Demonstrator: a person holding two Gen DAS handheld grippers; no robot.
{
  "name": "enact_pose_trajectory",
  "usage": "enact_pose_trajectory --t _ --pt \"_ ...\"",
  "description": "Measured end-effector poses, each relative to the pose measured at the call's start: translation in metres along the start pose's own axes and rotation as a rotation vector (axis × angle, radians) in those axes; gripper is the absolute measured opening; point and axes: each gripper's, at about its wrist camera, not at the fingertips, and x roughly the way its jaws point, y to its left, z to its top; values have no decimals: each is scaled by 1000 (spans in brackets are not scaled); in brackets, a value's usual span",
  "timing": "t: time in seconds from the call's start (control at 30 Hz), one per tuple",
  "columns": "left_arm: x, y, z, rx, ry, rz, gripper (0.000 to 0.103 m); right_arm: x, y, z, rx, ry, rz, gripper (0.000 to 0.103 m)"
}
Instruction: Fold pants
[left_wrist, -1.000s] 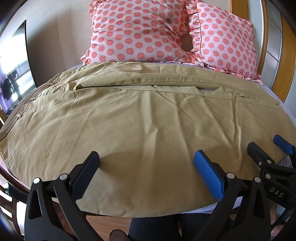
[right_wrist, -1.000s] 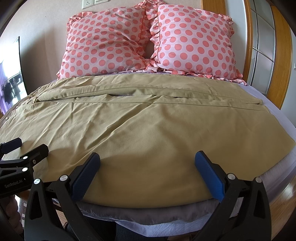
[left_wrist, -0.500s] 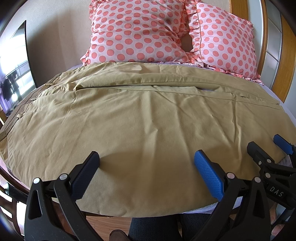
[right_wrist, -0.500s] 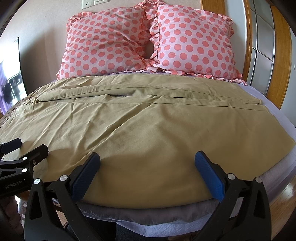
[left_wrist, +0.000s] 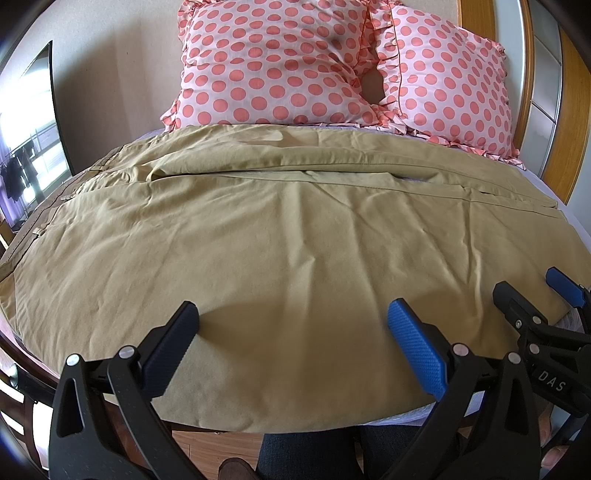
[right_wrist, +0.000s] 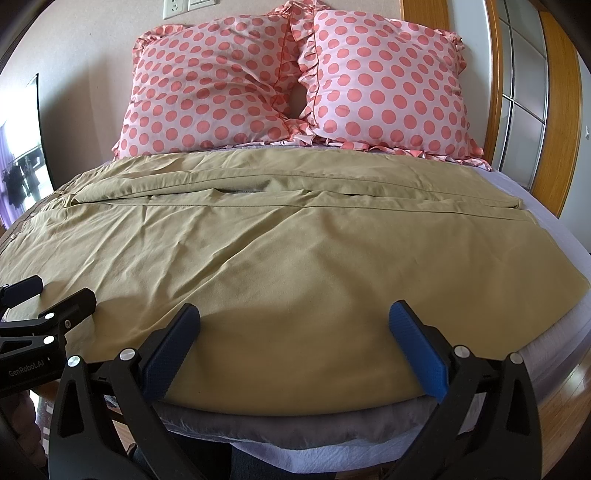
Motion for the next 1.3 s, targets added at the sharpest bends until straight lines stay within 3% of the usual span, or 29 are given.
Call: enact_pose_trajectory --t 1.1,1.23,1.3 --pt "0 0 0 2 0 0 101 2 0 1 -6 -10 5 102" --pt "1 0 2 10 13 -15 101 1 -9 16 5 46 22 102" --pt "-1 4 9 6 34 -32 101 -7 -30 40 60 21 30 102"
